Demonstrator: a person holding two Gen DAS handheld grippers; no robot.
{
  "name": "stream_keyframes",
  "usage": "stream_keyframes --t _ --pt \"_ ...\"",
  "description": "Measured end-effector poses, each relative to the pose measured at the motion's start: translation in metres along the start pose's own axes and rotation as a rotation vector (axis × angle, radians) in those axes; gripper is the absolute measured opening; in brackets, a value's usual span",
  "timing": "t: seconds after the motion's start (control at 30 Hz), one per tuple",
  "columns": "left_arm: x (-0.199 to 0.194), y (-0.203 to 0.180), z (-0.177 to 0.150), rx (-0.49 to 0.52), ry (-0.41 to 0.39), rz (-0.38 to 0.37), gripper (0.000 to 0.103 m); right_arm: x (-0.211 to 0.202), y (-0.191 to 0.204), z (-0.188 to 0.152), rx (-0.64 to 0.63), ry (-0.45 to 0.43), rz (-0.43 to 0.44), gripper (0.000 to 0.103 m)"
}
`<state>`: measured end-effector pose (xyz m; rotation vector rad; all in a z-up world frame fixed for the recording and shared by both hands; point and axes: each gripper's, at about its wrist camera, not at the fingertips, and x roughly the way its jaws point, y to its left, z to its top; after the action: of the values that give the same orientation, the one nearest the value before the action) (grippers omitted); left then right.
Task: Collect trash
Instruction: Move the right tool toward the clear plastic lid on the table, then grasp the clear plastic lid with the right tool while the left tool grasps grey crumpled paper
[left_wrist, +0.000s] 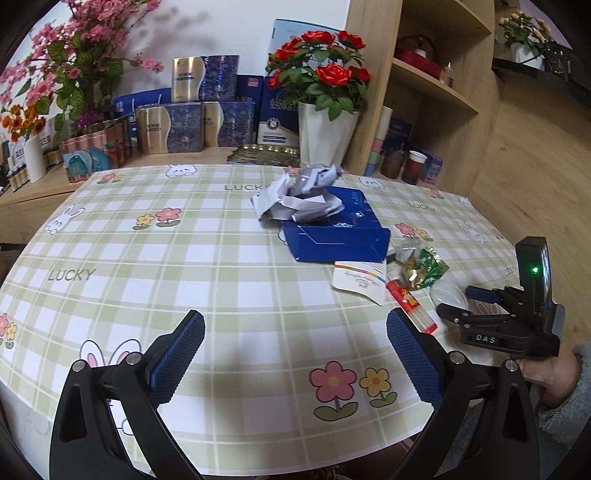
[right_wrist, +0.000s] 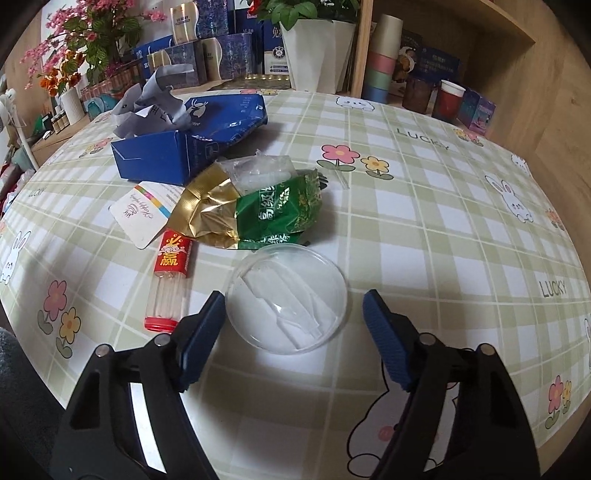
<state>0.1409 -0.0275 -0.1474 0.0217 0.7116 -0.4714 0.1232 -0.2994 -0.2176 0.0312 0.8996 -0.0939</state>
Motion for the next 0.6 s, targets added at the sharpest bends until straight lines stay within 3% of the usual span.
stream_keyframes --t 0.13,0.33,0.47,0.6 --pt "0.003 -0.003 -0.002 0.001 0.012 -0.007 0.096 -0.001 0.0 0.0 0.005 -0.003 0.029 0.067" --pt "0.008 -0.002 0.007 -0.018 0.033 -0.029 0.096 -0.013 -0.002 0.002 0.039 -0.061 0.027 0.066" --pt "0.026 -0.002 0.032 -0.015 0.059 -0.039 0.097 -0.023 -0.01 0.007 0.093 -0.097 0.052 0.066" --pt "0.057 -0.002 0.068 -0.085 0.079 -0.08 0.096 -0.027 -0.013 0.008 0.121 -0.108 0.074 0.066"
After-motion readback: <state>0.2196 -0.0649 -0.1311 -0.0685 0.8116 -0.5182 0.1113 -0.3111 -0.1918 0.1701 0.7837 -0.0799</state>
